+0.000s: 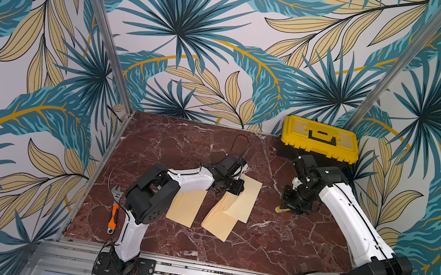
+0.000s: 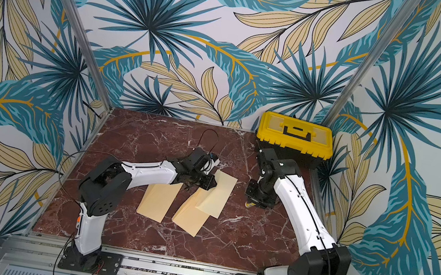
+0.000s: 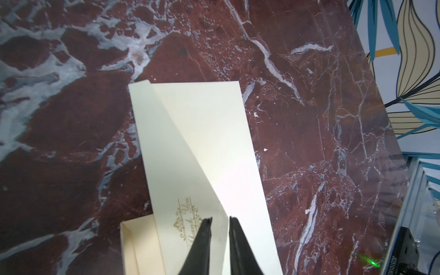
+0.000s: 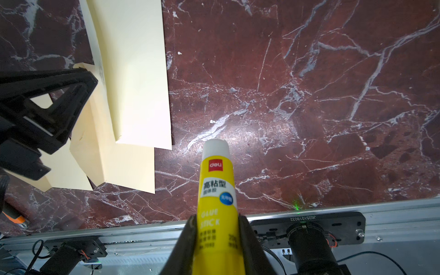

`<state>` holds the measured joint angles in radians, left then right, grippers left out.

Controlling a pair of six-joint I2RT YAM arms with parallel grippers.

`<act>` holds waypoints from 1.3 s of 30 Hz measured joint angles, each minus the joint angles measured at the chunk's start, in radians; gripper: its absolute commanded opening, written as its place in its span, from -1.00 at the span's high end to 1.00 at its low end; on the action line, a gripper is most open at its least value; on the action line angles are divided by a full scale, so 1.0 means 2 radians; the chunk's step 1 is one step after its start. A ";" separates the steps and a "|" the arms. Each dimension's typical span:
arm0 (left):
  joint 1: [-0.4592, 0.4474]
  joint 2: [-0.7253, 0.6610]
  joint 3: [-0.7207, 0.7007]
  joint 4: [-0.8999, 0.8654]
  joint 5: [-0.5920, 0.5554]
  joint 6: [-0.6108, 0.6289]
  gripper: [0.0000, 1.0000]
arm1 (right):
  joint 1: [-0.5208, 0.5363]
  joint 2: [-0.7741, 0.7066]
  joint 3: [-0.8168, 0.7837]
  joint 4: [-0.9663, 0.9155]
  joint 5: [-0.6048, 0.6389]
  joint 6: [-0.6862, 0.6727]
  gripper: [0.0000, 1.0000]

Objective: Seal the envelope with a glue stick
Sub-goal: Move the envelope to the center of the board, then apply the envelope at the center of the board.

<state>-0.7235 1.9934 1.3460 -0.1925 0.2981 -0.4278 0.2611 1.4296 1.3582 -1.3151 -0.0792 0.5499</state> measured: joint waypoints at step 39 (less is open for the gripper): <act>-0.061 0.042 0.064 -0.108 -0.233 0.108 0.73 | 0.021 0.024 0.008 0.017 -0.004 0.009 1.00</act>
<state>-0.8452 2.0777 1.4734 -0.4088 -0.1684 -0.2127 0.3031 1.4776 1.3750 -1.2804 -0.0864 0.5686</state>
